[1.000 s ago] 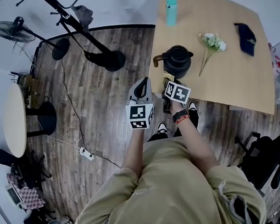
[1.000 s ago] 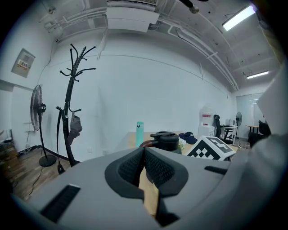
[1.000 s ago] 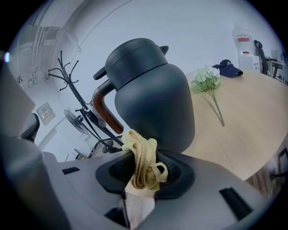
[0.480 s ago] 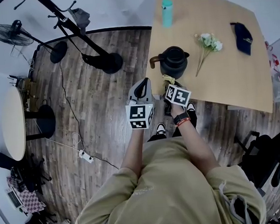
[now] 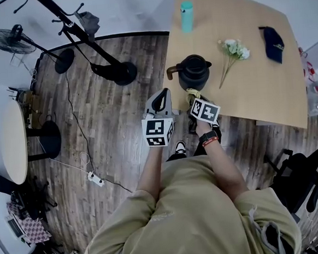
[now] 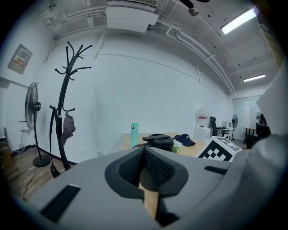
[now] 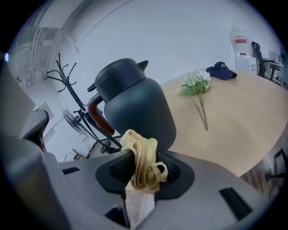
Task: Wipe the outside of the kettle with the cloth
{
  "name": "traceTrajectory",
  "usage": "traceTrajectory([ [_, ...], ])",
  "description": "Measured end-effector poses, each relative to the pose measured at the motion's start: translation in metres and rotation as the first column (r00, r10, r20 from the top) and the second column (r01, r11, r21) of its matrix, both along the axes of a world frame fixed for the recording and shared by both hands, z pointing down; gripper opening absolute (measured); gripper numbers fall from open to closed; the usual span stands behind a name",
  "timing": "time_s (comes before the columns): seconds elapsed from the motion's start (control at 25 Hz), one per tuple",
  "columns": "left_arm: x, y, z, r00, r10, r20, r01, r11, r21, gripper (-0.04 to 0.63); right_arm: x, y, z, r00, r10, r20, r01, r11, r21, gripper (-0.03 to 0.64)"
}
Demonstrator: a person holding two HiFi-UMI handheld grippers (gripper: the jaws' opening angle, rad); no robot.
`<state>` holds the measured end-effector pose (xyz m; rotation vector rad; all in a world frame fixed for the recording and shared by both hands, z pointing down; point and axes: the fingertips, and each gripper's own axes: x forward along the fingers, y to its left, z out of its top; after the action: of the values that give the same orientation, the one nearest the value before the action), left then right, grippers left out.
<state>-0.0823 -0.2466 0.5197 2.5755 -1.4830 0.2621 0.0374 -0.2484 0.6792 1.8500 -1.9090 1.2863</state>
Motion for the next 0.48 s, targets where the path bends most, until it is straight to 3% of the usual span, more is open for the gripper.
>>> traceTrajectory([
  [0.48, 0.018, -0.012, 0.005, 1.000, -0.002, -0.001, 0.002, 1.000, -0.004, 0.021, 0.032, 0.000, -0.002, 0.996, -0.024, -0.088, 0.024, 1.000, -0.003, 0.138],
])
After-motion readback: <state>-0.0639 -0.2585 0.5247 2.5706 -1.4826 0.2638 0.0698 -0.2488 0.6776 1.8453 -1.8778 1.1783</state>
